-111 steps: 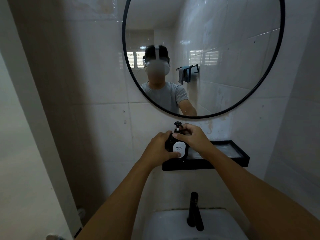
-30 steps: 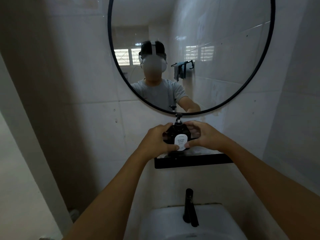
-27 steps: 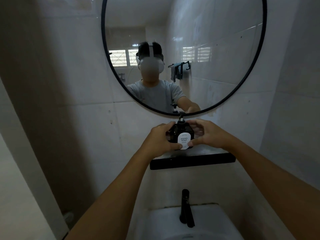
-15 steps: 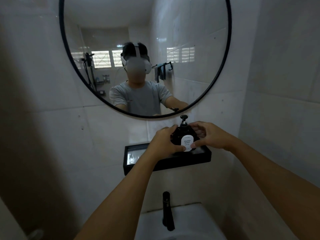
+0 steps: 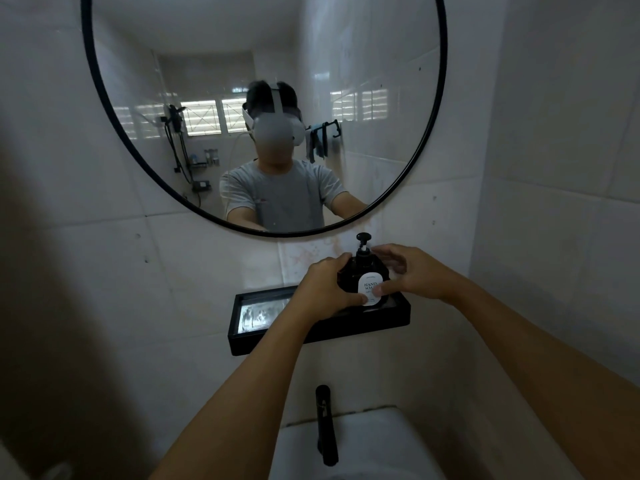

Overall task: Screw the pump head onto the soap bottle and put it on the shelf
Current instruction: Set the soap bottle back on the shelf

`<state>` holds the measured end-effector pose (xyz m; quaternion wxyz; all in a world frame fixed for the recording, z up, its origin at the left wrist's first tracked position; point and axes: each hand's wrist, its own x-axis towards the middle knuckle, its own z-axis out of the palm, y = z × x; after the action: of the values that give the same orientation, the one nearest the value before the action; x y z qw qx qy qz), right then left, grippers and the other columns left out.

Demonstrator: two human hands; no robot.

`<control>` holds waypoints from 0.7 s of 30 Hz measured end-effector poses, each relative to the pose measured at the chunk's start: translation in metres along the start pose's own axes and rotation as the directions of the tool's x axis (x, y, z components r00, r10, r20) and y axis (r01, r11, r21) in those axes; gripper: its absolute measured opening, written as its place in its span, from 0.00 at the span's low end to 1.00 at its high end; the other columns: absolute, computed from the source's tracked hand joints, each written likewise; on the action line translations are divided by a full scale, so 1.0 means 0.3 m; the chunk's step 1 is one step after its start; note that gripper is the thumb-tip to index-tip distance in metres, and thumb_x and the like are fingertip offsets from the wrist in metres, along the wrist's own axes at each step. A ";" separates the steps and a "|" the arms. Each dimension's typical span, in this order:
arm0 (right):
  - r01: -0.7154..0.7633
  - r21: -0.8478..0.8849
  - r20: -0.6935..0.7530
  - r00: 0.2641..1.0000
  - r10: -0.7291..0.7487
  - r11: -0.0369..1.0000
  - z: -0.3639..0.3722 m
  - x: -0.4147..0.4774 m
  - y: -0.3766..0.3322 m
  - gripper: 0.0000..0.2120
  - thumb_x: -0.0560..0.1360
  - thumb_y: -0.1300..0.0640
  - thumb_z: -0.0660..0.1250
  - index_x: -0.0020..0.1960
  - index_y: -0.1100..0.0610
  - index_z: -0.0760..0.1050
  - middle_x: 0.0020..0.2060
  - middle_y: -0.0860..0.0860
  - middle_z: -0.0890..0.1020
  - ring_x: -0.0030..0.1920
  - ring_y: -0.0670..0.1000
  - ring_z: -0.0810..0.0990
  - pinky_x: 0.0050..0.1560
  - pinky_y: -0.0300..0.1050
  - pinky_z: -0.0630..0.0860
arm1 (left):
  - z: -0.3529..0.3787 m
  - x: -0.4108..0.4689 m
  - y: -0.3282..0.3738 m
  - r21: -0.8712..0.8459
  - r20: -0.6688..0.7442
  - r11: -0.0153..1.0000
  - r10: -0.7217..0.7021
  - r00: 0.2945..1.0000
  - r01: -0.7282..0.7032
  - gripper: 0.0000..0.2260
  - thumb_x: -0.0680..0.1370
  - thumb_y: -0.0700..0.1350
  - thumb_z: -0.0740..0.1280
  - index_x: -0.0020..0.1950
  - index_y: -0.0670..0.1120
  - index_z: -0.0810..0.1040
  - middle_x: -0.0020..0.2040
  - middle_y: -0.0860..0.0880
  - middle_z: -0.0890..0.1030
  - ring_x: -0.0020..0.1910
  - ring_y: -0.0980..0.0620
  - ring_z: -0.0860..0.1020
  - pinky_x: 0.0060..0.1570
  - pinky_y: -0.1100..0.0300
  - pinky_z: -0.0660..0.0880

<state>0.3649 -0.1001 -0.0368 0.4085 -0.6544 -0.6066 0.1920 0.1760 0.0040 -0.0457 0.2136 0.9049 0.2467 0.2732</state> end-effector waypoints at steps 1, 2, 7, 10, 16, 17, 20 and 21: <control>0.023 0.009 -0.047 0.999 -0.022 1.000 0.004 0.000 -0.017 0.39 0.65 0.56 0.81 0.72 0.56 0.69 0.63 0.47 0.79 0.63 0.44 0.78 0.63 0.37 0.73 | 0.000 0.001 -0.001 0.002 0.003 1.000 -0.001 1.000 0.001 0.33 0.66 0.52 0.78 0.68 0.49 0.72 0.55 0.48 0.80 0.52 0.51 0.79 0.49 0.60 0.77; 0.051 0.024 -0.109 0.993 -0.048 0.998 0.010 0.000 -0.038 0.37 0.65 0.52 0.80 0.71 0.55 0.70 0.63 0.47 0.80 0.62 0.43 0.78 0.62 0.37 0.73 | 0.001 0.000 -0.002 0.002 0.004 1.000 -0.002 1.000 0.002 0.32 0.66 0.53 0.78 0.67 0.49 0.72 0.54 0.49 0.80 0.52 0.51 0.79 0.48 0.61 0.76; 0.141 -0.041 -0.376 0.915 -0.146 0.989 0.056 0.015 -0.157 0.32 0.62 0.35 0.75 0.61 0.51 0.80 0.50 0.43 0.84 0.49 0.38 0.83 0.49 0.32 0.79 | 0.003 0.002 -0.005 0.007 0.014 1.000 -0.018 1.000 0.018 0.36 0.65 0.53 0.78 0.71 0.51 0.69 0.55 0.49 0.80 0.53 0.52 0.80 0.53 0.56 0.79; 0.142 -0.130 -0.425 0.886 -0.185 0.981 0.064 0.028 -0.184 0.26 0.64 0.40 0.76 0.57 0.52 0.82 0.46 0.43 0.84 0.44 0.36 0.81 0.45 0.27 0.78 | 0.006 0.006 -0.010 0.027 0.018 0.999 -0.020 1.000 0.020 0.38 0.66 0.54 0.78 0.73 0.50 0.67 0.57 0.49 0.80 0.54 0.51 0.79 0.51 0.60 0.76; 0.136 -0.144 -0.412 0.892 -0.184 0.980 0.041 0.029 -0.175 0.16 0.69 0.51 0.77 0.55 0.54 0.84 0.45 0.48 0.87 0.45 0.39 0.84 0.49 0.35 0.80 | 0.011 0.011 -0.022 0.040 0.017 0.999 -0.031 0.999 0.031 0.40 0.66 0.54 0.78 0.75 0.49 0.65 0.60 0.47 0.78 0.57 0.50 0.78 0.50 0.62 0.72; 0.136 -0.132 -0.389 0.904 -0.177 0.982 0.035 0.027 -0.176 0.15 0.70 0.53 0.77 0.55 0.55 0.84 0.46 0.48 0.87 0.45 0.40 0.84 0.51 0.37 0.81 | 0.010 0.008 -0.019 0.036 0.017 0.999 -0.032 0.999 0.032 0.40 0.66 0.54 0.78 0.75 0.49 0.65 0.60 0.47 0.78 0.57 0.50 0.77 0.50 0.62 0.72; 0.148 -0.098 -0.329 0.928 -0.172 0.984 0.018 0.023 -0.176 0.13 0.72 0.57 0.74 0.56 0.55 0.84 0.47 0.49 0.87 0.47 0.41 0.85 0.55 0.42 0.82 | 0.013 0.013 -0.024 0.036 0.015 0.999 -0.031 0.999 0.030 0.40 0.66 0.54 0.78 0.74 0.49 0.66 0.60 0.47 0.78 0.58 0.49 0.78 0.49 0.62 0.72; 0.150 -0.097 -0.312 0.934 -0.173 0.984 0.012 0.022 -0.179 0.13 0.72 0.58 0.73 0.57 0.55 0.84 0.48 0.49 0.87 0.47 0.41 0.85 0.56 0.43 0.82 | 0.011 0.010 -0.020 0.039 0.013 0.999 -0.030 0.999 0.029 0.40 0.66 0.55 0.78 0.74 0.49 0.66 0.60 0.47 0.78 0.58 0.49 0.78 0.49 0.63 0.71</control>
<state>0.3292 -0.0966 0.0039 0.4920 -0.6389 -0.5907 0.0273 0.1781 0.0095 -0.0502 0.2017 0.9069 0.2639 0.2591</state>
